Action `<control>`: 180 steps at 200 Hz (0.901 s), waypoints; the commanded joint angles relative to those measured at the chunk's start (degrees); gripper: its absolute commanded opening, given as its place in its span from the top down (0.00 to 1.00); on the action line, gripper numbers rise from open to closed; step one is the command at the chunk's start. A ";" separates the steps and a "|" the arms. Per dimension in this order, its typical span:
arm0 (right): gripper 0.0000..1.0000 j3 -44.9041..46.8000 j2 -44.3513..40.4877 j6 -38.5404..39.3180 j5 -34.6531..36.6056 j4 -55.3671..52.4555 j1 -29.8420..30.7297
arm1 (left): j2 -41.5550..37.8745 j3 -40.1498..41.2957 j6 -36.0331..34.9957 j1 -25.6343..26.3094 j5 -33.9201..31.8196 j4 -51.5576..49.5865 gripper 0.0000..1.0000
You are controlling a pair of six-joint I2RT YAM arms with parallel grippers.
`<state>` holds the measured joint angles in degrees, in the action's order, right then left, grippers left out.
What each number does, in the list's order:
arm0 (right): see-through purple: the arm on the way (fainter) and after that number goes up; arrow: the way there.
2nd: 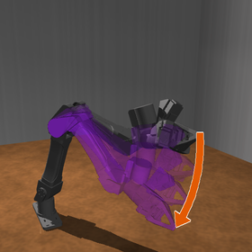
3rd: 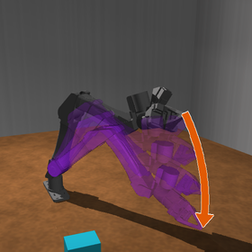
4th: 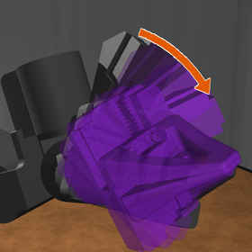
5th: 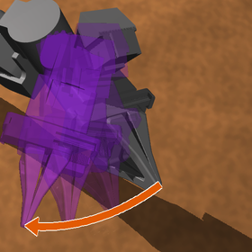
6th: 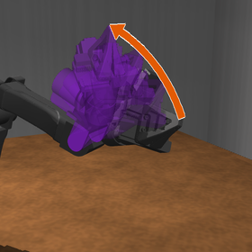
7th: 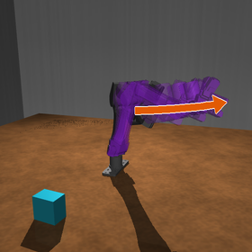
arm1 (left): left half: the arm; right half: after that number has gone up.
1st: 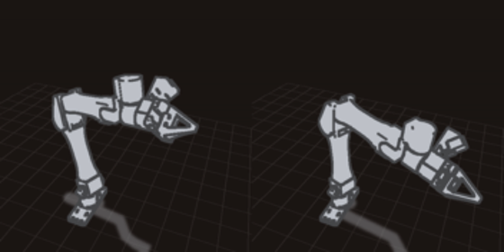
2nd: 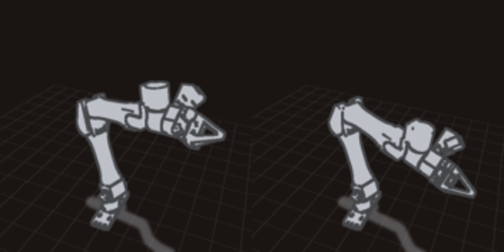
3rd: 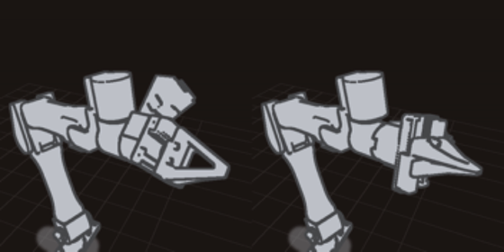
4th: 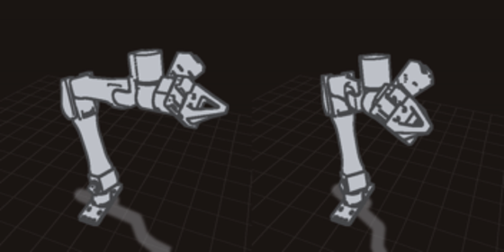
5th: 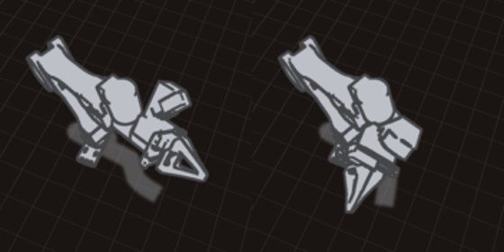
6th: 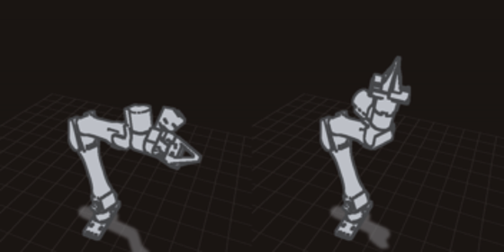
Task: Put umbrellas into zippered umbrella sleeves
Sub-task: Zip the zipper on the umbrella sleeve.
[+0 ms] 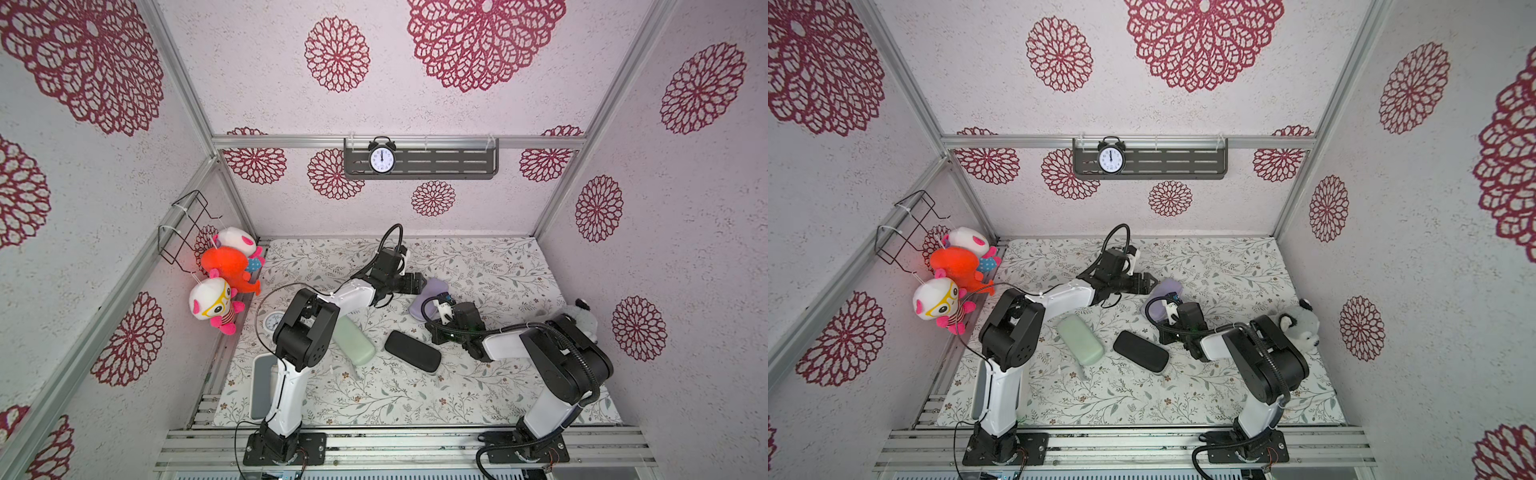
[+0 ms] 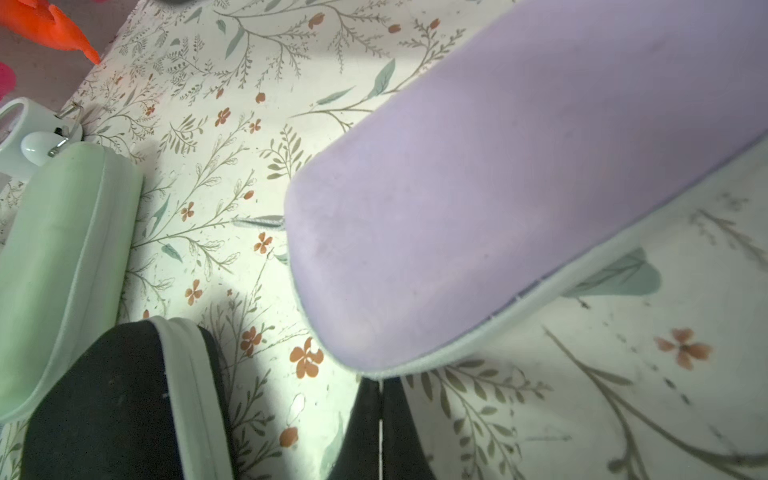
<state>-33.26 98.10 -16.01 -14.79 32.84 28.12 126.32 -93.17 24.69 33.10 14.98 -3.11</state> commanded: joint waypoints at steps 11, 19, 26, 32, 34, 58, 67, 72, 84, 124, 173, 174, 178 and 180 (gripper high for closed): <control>1.00 1.70 -2.39 1.75 -0.04 0.75 -1.87 | 9.61 -10.90 -12.64 1.35 3.39 -10.84 0.14; 1.00 1.78 -2.35 2.03 -0.03 0.55 -1.98 | 11.73 -13.19 -14.64 2.14 3.01 -11.97 0.14; 1.00 1.79 -2.20 2.12 -0.18 0.58 -1.94 | 13.11 -14.90 -15.71 2.71 1.38 -12.54 0.14; 1.00 1.66 -1.98 2.27 -0.42 0.58 -2.01 | 14.09 -15.81 -16.31 3.01 0.82 -12.62 0.14; 1.00 1.63 -1.92 2.27 -0.55 0.52 -2.01 | 14.45 -16.08 -16.51 3.06 0.83 -12.68 0.14; 1.00 1.61 -1.57 2.55 -0.86 0.26 -2.02 | 16.07 -16.74 -15.60 2.81 1.07 -10.63 0.14; 1.00 1.88 -1.69 2.67 -0.80 0.29 -2.07 | 17.10 -17.43 -14.39 2.59 2.01 -10.46 0.17; 1.00 1.96 -1.82 2.66 -0.74 0.12 -2.08 | 17.60 -18.56 -14.01 2.52 3.20 -11.85 0.20; 1.00 2.06 -2.12 2.95 0.13 -0.82 -2.14 | 17.46 -18.02 -11.90 2.68 3.31 -12.59 0.25; 1.00 1.90 -4.06 3.73 4.18 -4.36 -2.11 | 12.02 -7.59 -4.52 3.85 0.44 -11.11 0.39; 1.00 3.88 -6.77 3.15 3.80 -2.47 2.31 | 11.58 -1.32 1.90 4.58 -7.21 -10.55 0.48; 1.00 3.89 -6.82 3.12 3.80 -2.45 2.39 | 11.58 -1.23 2.01 4.64 -7.27 -10.53 0.48; 1.00 3.98 -7.18 2.91 3.81 -2.29 2.59 | 11.70 -0.92 2.35 4.69 -7.22 -10.43 0.48; 1.00 4.05 -7.33 2.83 3.80 -2.26 2.72 | 11.72 -0.73 2.53 4.69 -7.11 -10.25 0.48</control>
<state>-29.93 93.86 -13.58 -11.42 30.83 28.80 135.41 -98.24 24.23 37.21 13.69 -5.30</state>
